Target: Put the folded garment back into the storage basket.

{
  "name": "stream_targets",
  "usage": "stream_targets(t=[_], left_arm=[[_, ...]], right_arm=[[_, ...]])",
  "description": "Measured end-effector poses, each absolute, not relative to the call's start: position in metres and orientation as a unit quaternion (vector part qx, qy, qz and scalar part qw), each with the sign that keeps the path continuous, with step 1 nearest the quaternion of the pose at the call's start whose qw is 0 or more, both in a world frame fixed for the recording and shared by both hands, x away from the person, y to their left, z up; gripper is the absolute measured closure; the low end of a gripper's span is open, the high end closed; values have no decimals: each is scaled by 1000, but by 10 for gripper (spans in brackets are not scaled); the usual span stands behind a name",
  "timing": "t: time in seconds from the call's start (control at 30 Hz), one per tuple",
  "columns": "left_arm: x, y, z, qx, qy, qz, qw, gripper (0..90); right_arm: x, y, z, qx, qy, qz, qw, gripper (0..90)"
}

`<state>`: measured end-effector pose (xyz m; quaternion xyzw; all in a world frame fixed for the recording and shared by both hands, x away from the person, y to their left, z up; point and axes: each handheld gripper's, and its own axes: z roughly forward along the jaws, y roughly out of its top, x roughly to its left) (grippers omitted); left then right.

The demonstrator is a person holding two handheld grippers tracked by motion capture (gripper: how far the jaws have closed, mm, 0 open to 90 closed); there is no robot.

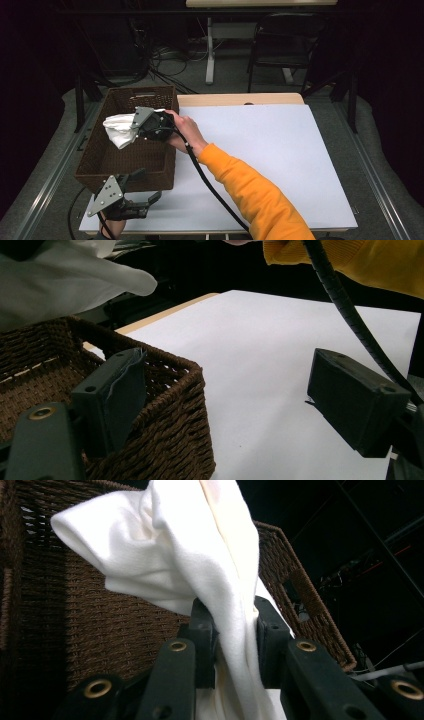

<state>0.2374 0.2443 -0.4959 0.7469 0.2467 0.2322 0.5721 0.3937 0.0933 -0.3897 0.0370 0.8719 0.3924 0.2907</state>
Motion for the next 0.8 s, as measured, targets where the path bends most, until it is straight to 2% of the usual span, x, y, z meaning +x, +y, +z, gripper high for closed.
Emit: stream_targets(t=[0.8], left_arm=[[238, 245, -496, 747, 245, 232, 572, 158]], right_arm=[[400, 108, -400, 68, 873, 402, 269, 744]])
